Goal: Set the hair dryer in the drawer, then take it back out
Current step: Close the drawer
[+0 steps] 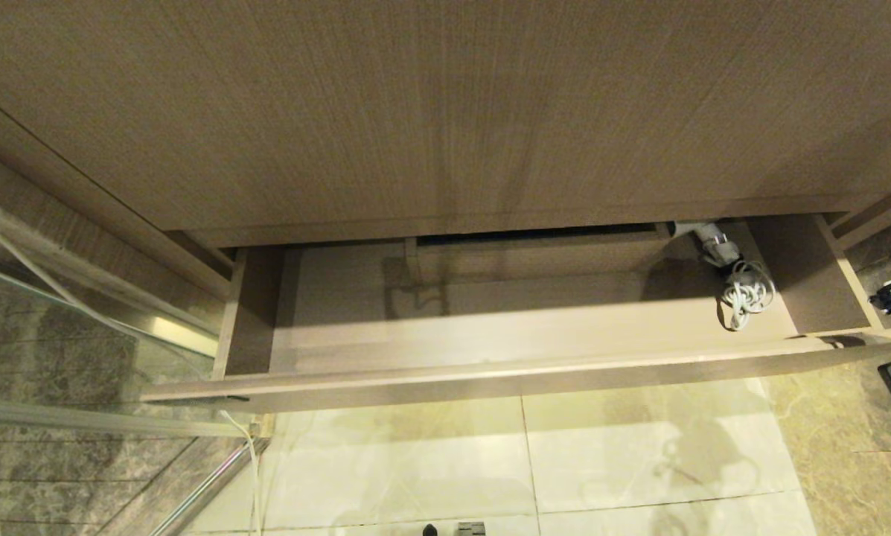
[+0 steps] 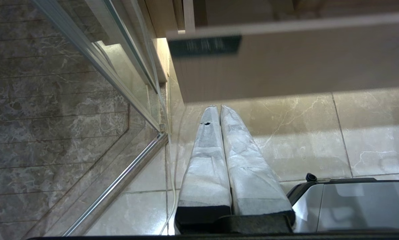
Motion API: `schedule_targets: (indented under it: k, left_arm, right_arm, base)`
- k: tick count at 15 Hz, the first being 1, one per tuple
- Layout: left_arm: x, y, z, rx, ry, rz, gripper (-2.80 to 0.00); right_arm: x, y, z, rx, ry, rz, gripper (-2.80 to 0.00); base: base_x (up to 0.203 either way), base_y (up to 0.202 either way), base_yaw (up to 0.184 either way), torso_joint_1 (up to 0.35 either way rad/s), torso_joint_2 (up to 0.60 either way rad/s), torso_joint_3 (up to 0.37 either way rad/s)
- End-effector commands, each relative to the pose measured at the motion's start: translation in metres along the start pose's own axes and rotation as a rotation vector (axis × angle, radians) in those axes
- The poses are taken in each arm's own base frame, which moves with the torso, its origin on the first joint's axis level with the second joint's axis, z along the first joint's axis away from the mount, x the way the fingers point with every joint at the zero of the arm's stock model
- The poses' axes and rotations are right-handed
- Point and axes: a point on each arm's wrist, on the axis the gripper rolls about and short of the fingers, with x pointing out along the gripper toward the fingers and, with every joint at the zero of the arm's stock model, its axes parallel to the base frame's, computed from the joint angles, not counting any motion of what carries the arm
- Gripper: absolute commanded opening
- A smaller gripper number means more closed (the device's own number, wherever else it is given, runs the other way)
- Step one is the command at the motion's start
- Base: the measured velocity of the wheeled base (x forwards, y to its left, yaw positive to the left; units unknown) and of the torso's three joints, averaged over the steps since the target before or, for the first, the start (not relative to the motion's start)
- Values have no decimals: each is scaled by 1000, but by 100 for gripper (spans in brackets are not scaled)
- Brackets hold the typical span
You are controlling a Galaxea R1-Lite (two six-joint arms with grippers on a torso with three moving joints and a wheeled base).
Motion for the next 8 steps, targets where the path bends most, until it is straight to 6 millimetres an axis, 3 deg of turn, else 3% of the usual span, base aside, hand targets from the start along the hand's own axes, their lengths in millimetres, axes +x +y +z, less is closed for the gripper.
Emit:
schedule_targets:
  k: [1, 8]
  left_arm:
    - [0, 0, 0, 0, 1, 0, -280]
    - [0, 0, 0, 0, 1, 0, -280]
  right_arm:
    - [-11, -4, 7, -2, -97, -13, -280]
    - [-21, -1, 6, -7, -129, -11, -280]
  base:
    - [0, 0, 0, 0, 0, 0]
    - [0, 0, 0, 0, 0, 0]
